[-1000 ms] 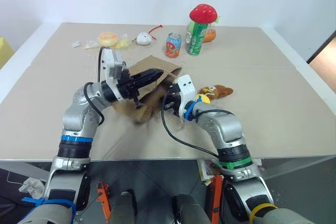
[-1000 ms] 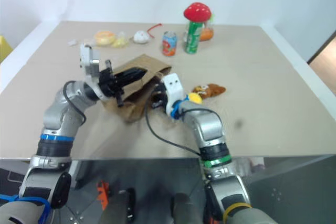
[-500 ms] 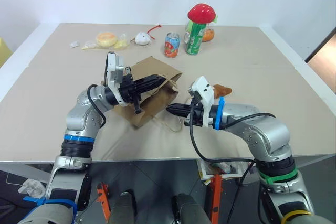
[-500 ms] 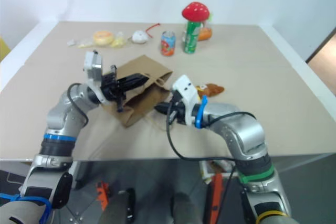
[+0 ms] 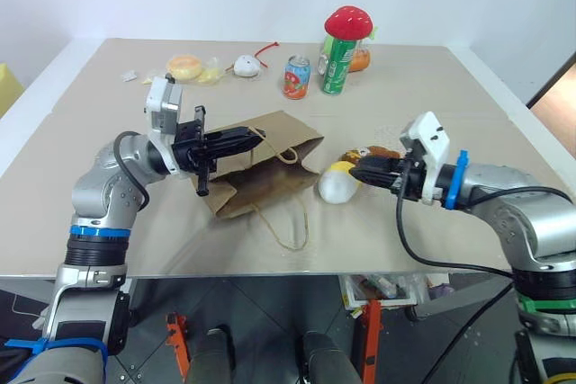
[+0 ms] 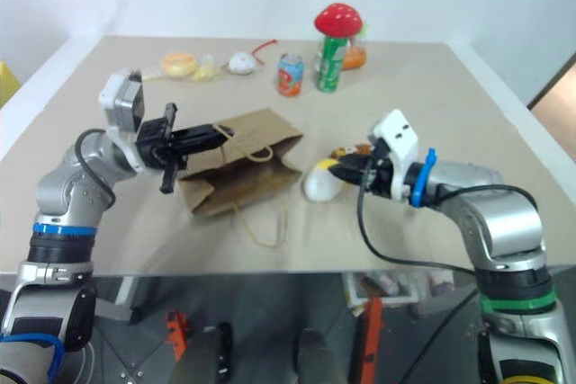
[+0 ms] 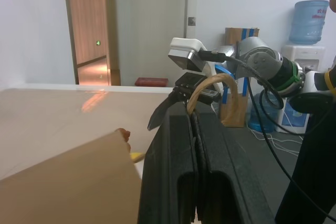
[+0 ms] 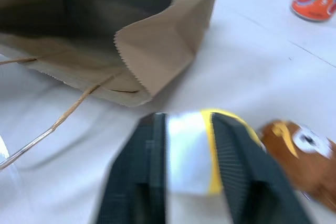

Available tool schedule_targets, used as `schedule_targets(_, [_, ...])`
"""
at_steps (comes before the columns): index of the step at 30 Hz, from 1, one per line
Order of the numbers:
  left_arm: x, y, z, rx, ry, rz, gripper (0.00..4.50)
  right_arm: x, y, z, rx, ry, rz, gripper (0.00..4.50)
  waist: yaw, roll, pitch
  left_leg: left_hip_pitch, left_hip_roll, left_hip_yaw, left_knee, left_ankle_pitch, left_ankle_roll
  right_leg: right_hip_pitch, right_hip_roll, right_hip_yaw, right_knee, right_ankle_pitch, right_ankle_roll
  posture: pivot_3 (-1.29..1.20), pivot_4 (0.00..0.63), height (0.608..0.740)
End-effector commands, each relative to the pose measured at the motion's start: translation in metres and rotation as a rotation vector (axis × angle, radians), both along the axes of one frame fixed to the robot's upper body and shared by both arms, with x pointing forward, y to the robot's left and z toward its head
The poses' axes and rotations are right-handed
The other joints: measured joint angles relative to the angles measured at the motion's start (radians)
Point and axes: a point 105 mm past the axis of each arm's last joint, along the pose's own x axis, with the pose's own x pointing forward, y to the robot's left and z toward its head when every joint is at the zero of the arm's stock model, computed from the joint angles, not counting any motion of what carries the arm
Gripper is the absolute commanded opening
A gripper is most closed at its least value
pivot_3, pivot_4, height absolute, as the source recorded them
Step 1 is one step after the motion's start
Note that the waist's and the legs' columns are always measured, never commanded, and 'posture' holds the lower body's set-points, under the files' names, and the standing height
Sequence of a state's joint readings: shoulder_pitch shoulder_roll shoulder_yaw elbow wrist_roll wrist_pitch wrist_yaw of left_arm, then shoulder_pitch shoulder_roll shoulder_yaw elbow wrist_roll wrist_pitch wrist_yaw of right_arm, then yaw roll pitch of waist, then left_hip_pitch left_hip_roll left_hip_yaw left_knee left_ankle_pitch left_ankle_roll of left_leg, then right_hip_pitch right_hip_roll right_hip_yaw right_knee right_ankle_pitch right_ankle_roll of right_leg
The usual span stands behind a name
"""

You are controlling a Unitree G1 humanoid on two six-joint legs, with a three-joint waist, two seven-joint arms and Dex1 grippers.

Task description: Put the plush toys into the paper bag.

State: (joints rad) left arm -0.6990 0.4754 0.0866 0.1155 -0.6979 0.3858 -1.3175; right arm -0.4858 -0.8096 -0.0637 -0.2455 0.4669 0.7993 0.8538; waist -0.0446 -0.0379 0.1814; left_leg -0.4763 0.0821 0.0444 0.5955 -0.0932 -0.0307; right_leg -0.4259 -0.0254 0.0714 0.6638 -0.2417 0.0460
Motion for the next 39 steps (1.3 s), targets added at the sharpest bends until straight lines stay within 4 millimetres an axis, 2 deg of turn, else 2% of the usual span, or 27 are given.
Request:
schedule_targets(1, [-0.008, -0.004, 0.0, 0.001, -0.048, -0.016, 0.0, 0.004, -0.016, 0.004, -0.05, -0.045, -0.042, 3.22, 0.0, 0.0, 0.0, 0.0, 0.0, 0.0, 0.0, 0.0, 0.0, 0.0, 0.0, 0.0, 0.0, 0.0, 0.0, 0.0, 0.15, 0.74])
schedule_targets(3, [-0.009, -0.005, -0.003, 0.009, -0.051, -0.018, 0.0, 0.009, -0.02, 0.003, -0.08, -0.064, -0.066, 4.01, 0.0, 0.0, 0.0, 0.0, 0.0, 0.0, 0.0, 0.0, 0.0, 0.0, 0.0, 0.0, 0.0, 0.0, 0.0, 0.0, 0.15, 0.74])
schedule_targets(10, [-0.009, -0.003, -0.005, 0.016, -0.057, -0.011, 0.0, 0.019, -0.025, -0.001, -0.138, -0.091, -0.077, 4.01, 0.0, 0.0, 0.0, 0.001, 0.0, 0.0, 0.001, 0.0, 0.0, 0.0, 0.0, 0.0, 0.0, 0.001, 0.0, 0.0, 0.15, 0.74])
schedule_targets(15, [-0.008, -0.002, -0.003, 0.005, -0.057, -0.005, 0.0, 0.011, -0.005, -0.002, -0.161, -0.075, 0.038, 4.01, 0.0, 0.0, 0.0, 0.001, 0.0, 0.0, 0.001, 0.0, 0.0, 0.0, 0.0, 0.0, 0.0, 0.001, 0.0, 0.0, 0.15, 0.74])
schedule_targets(20, [-0.009, -0.003, -0.003, -0.005, -0.054, 0.001, 0.0, 0.027, 0.007, -0.003, -0.171, -0.101, 0.007, 4.01, -0.001, 0.0, 0.0, 0.001, 0.0, 0.0, 0.001, 0.0, 0.0, 0.0, 0.0, 0.0, 0.0, 0.001, 0.0, 0.0, 0.15, 0.74])
schedule_targets(24, [-0.008, -0.003, -0.002, -0.008, -0.053, 0.007, 0.0, 0.03, 0.02, -0.003, -0.15, -0.097, 0.025, 4.01, 0.0, 0.0, 0.0, 0.001, 0.0, 0.0, 0.001, 0.0, 0.0, 0.0, 0.0, 0.0, 0.0, 0.001, 0.0, 0.0, 0.15, 0.74])
schedule_targets(28, [-0.005, -0.003, 0.001, -0.028, -0.055, 0.026, 0.0, 0.032, 0.027, -0.019, -0.183, -0.061, 0.037, 4.01, 0.001, 0.0, 0.0, 0.001, 0.0, 0.0, 0.001, 0.0, 0.0, 0.0, 0.0, 0.0, 0.0, 0.001, 0.0, 0.0, 0.15, 0.74])
schedule_targets(33, [-0.003, -0.001, 0.007, -0.05, -0.04, 0.043, 0.0, 0.04, 0.026, -0.039, -0.24, -0.021, -0.022, 4.01, 0.001, 0.0, 0.0, 0.001, 0.0, 0.0, 0.001, 0.0, 0.0, 0.0, 0.0, 0.0, 0.0, 0.001, 0.0, 0.0, 0.15, 0.74])
schedule_targets(36, [-0.004, -0.001, 0.007, -0.048, -0.036, 0.041, 0.0, 0.043, 0.025, -0.041, -0.229, -0.016, -0.047, 3.25, 0.001, 0.0, 0.0, 0.001, 0.0, 0.0, 0.001, 0.0, 0.0, 0.0, 0.0, 0.0, 0.0, 0.001, 0.0, 0.0, 0.15, 0.74])
schedule_targets(38, [-0.004, -0.001, 0.006, -0.047, -0.033, 0.039, 0.0, 0.043, 0.024, -0.043, -0.228, -0.015, -0.046, 2.36, 0.0, 0.0, 0.0, 0.001, 0.0, 0.0, 0.002, 0.0, 0.0, 0.001, 0.0, 0.0, 0.0, 0.002, 0.0, 0.0, 0.15, 0.74])
schedule_targets(39, [-0.005, -0.002, 0.006, -0.048, -0.032, 0.038, 0.0, 0.042, 0.023, -0.044, -0.231, -0.015, -0.044, 2.18, 0.001, 0.0, 0.0, 0.001, 0.0, 0.0, 0.002, 0.0, 0.0, 0.001, 0.0, 0.0, 0.0, 0.002, 0.0, 0.0, 0.15, 0.74])
